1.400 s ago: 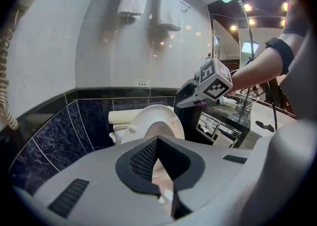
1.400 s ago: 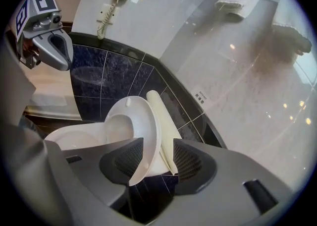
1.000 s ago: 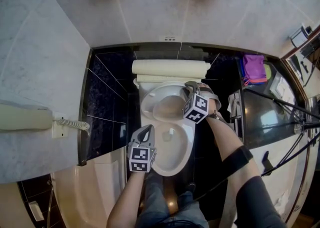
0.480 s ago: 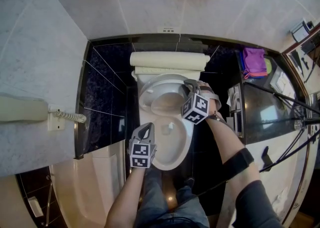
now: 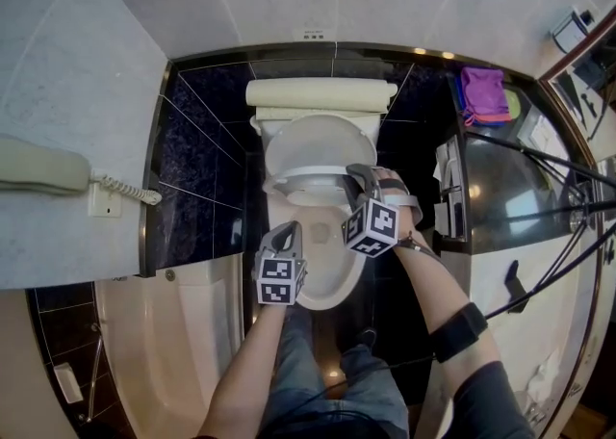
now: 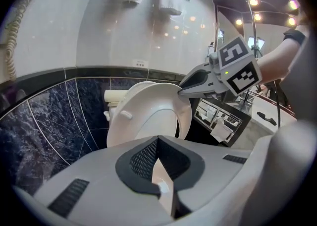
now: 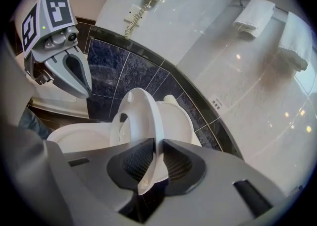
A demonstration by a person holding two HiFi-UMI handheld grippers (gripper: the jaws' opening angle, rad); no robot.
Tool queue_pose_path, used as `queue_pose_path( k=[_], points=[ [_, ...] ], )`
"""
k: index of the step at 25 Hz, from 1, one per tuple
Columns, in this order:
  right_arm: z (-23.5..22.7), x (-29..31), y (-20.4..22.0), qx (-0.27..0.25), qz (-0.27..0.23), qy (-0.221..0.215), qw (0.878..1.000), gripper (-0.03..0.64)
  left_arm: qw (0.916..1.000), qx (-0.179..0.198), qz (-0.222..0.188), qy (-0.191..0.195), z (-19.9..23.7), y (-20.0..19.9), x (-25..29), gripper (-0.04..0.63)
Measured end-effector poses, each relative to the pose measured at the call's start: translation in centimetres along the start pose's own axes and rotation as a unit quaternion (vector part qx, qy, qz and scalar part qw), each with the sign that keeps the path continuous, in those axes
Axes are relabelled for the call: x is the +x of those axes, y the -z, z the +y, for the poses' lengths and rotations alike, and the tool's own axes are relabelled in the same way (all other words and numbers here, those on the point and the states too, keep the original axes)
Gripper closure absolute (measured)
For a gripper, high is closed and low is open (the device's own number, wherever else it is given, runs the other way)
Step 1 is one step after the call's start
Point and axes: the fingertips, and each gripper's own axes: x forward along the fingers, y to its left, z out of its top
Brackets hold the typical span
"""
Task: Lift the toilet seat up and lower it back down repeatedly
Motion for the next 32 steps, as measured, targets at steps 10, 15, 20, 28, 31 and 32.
queue_pose_path(
  k=[10, 15, 20, 28, 31, 32],
  points=[
    [11.7, -6.5, 1.5, -0.04, -0.024, -0.038, 0.998, 0.522, 0.9997, -0.008, 0.014, -0.017, -3.9, 5.3, -1.7, 0.598],
    [19.2, -9.0, 3.3, -0.079, -0.025, -0.06, 0.995, 0.508, 0.9989, -0.035, 0.021, -0.021, -5.5, 9.2, -3.2, 0.598],
    [25.4, -10.1, 5.4, -0.116, -0.024, -0.079, 0.99, 0.509, 0.9962, -0.071, 0.039, -0.031, -6.7, 15.0, -4.3, 0.598],
    [28.3, -11.2, 6.1, -0.116, -0.034, -0.111, 0.986, 0.524, 0.9958, -0.068, 0.049, -0.037, -7.1, 17.9, -4.7, 0.598],
    [28.5, -12.5, 6.4, -0.109, -0.045, -0.113, 0.987, 0.598, 0.9952, -0.071, 0.057, -0.038, -7.3, 18.9, -4.6, 0.598],
    [28.6, -12.7, 6.8, -0.103, -0.045, -0.114, 0.987, 0.598, 0.9949, -0.071, 0.062, -0.038, -7.4, 19.5, -4.6, 0.598]
  ],
)
